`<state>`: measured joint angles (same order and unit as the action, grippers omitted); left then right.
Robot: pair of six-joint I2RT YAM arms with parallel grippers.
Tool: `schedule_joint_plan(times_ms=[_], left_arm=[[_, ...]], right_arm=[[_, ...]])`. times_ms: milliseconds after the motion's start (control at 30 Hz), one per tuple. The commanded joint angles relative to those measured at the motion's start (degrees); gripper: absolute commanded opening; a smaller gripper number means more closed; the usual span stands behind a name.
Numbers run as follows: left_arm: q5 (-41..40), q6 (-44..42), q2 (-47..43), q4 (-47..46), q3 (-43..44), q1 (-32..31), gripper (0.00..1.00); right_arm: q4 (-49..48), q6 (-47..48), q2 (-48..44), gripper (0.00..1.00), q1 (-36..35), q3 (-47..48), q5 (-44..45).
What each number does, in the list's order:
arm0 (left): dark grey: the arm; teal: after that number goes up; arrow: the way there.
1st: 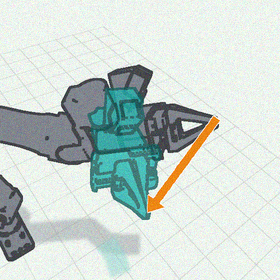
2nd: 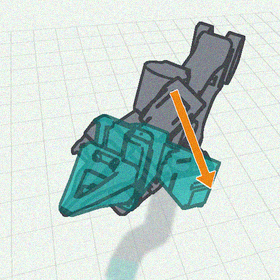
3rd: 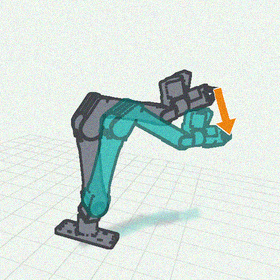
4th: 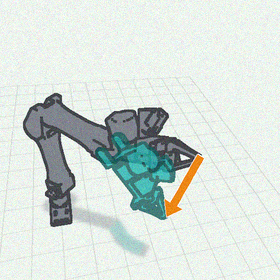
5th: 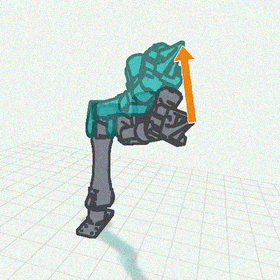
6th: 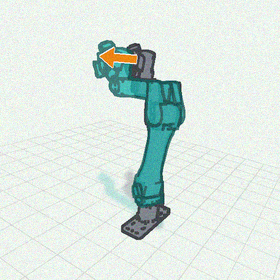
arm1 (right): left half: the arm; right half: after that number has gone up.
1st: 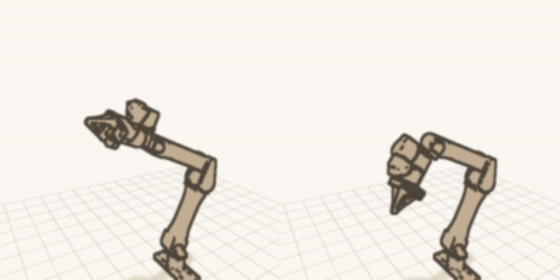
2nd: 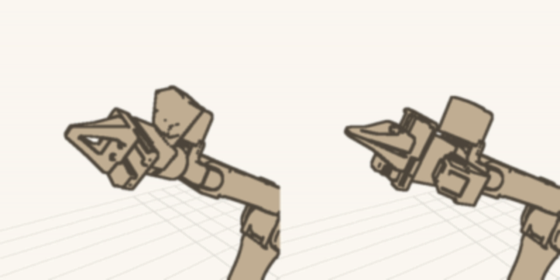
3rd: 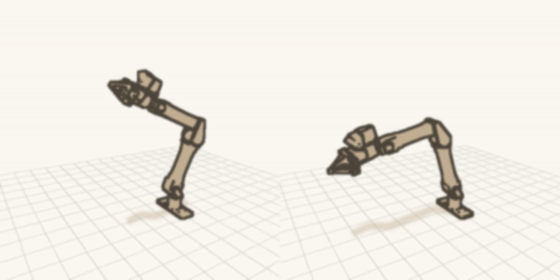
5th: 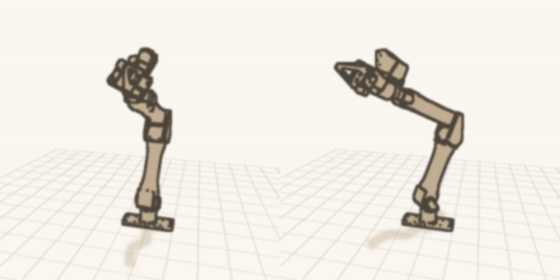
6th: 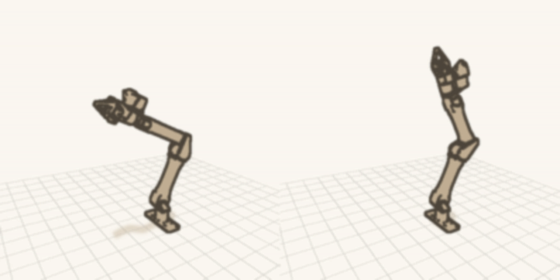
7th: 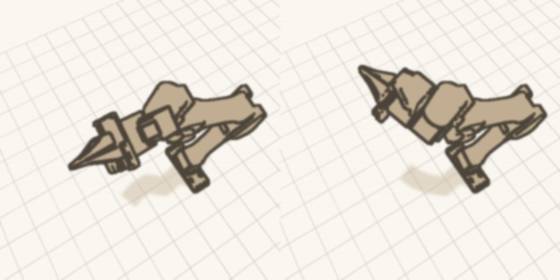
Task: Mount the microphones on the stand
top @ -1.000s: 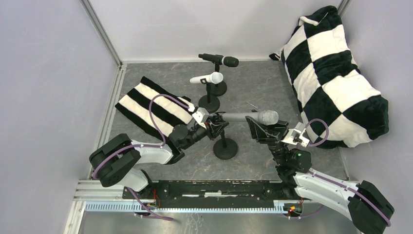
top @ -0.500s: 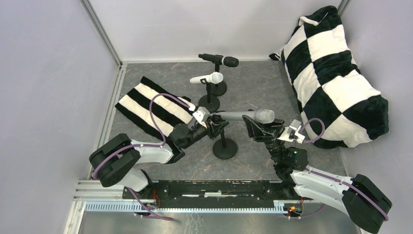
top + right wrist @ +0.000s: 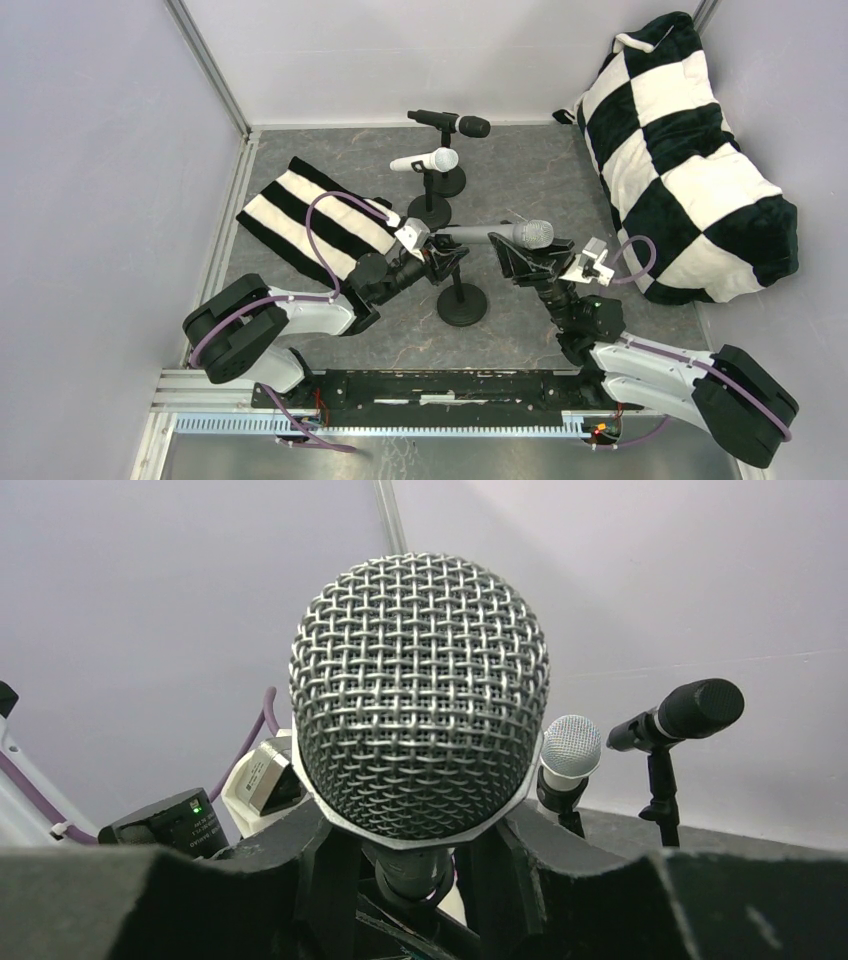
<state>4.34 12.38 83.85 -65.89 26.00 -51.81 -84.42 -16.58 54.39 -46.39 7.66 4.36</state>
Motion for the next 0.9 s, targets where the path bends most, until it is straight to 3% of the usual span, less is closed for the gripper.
schedule_joint_plan(times_ms=[0, 200, 333, 433, 567, 867], left_arm=[[10.9, -2.7, -0.4, -1.5, 3.5, -3.1, 0.15], [10.6, -2.7, -0.7, -1.4, 3.3, -3.1, 0.15], [7.5, -1.7, -0.7, -1.3, 2.6, -3.1, 0.15], [3.3, -1.6, -1.2, 0.2, 1.6, -3.0, 0.15], [-0.1, -2.9, -2.7, 2.1, 0.5, -2.7, 0.15], [-1.3, -3.9, -4.3, 3.6, -0.1, -1.4, 0.15]], right_arm=[[23.6, 2.9, 8.2, 0.0, -0.8, -2.7, -6.1], [22.4, 2.9, 10.2, 0.0, -0.9, -2.8, -6.8], [22.9, 3.8, 6.8, 0.01, -0.9, -3.7, -6.1], [27.0, 5.2, 1.1, 0.28, -0.9, -3.4, -5.7], [34.2, 7.2, -8.7, 0.53, -0.9, -2.3, -5.4], [53.7, 6.8, -32.0, 0.74, -0.9, -0.2, -5.6]])
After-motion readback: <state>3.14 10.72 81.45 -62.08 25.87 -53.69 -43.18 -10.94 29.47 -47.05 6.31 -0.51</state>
